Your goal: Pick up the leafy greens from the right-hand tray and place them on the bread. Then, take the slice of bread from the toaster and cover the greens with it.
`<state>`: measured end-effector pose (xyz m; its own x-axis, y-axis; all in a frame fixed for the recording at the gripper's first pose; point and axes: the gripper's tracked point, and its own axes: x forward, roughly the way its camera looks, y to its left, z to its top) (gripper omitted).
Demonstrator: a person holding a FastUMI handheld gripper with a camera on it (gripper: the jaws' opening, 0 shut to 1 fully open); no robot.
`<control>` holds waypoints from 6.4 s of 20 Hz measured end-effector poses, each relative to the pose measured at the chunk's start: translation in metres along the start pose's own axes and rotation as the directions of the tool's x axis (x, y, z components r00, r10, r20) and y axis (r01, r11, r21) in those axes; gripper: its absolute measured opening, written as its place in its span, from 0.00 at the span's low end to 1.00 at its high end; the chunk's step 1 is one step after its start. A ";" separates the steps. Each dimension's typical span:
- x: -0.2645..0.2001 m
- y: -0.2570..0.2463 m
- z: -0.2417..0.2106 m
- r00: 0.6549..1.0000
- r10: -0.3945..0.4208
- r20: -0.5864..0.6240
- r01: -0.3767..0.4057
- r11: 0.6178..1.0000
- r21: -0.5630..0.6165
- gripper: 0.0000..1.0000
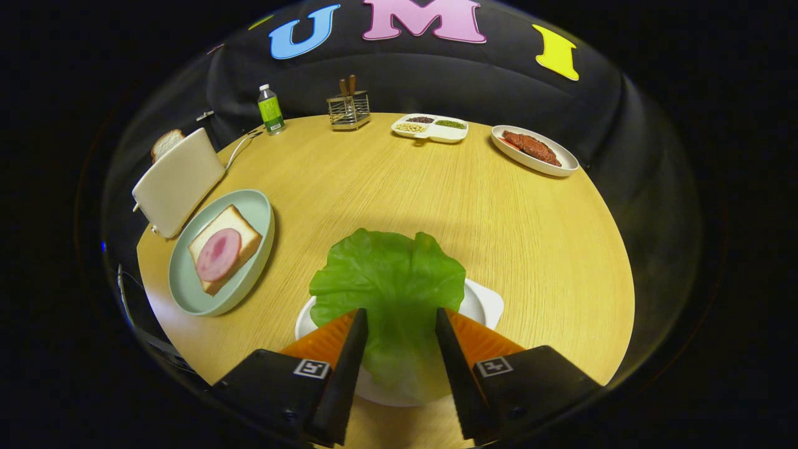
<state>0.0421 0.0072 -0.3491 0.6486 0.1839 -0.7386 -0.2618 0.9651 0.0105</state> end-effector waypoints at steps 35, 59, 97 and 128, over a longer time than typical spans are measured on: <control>-0.082 0.175 0.107 0.976 0.167 0.137 -0.168 0.986 -0.009 0.05; -0.001 0.247 0.083 0.989 0.150 -0.014 -0.151 0.980 -0.131 0.88; 0.011 0.482 0.250 0.945 0.233 0.231 -0.116 0.895 -0.431 0.83; -0.096 0.420 0.329 0.876 0.292 0.384 -0.233 0.953 -0.192 0.14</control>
<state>0.1050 0.4567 -0.0520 0.7663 0.5142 -0.3852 -0.5380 0.8413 0.0528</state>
